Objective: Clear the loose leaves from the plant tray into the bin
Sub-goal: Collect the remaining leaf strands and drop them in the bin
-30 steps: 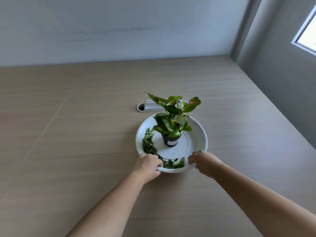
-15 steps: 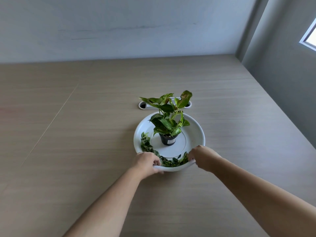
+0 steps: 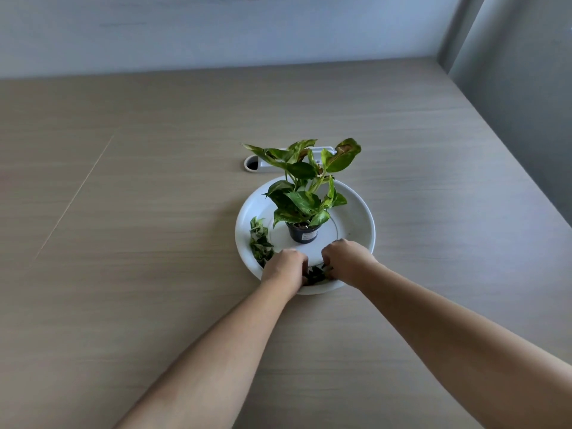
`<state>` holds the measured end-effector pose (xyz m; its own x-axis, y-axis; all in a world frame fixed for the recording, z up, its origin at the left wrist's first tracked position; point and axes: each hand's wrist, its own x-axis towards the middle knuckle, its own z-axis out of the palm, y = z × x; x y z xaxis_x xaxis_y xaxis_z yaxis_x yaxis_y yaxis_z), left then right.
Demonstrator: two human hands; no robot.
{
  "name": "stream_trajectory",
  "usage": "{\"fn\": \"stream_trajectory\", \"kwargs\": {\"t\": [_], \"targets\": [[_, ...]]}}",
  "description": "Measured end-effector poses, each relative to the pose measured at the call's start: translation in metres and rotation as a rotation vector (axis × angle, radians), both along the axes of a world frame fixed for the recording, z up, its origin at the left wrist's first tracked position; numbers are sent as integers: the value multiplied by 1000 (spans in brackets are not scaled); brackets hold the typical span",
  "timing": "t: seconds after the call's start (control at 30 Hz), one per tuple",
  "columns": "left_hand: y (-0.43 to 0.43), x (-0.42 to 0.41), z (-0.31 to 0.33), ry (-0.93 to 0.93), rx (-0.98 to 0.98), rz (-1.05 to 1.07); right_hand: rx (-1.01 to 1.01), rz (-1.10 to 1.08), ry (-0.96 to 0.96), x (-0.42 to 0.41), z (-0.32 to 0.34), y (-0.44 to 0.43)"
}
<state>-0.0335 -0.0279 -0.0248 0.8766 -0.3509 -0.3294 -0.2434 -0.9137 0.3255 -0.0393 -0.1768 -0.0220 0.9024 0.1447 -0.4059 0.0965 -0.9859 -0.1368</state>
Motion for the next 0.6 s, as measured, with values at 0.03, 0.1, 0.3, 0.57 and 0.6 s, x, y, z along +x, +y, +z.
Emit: {"fn": "stream_trajectory", "kwargs": {"t": [0.03,0.1,0.3,0.57,0.6], "targets": [[0,1,-2,7,-12,9,3,0,1,1,-3,0],[0,1,-5,28,-44,21,10,-5,12,2,-9,0],[6,5,2,31,-209,94,127,-138,-35,1,5,-6],[9,6,24,5,-392,226,311,-393,-230,-21,43,-28],[5,4,26,7,-404,225,326,-415,-248,-26,46,-32]]}}
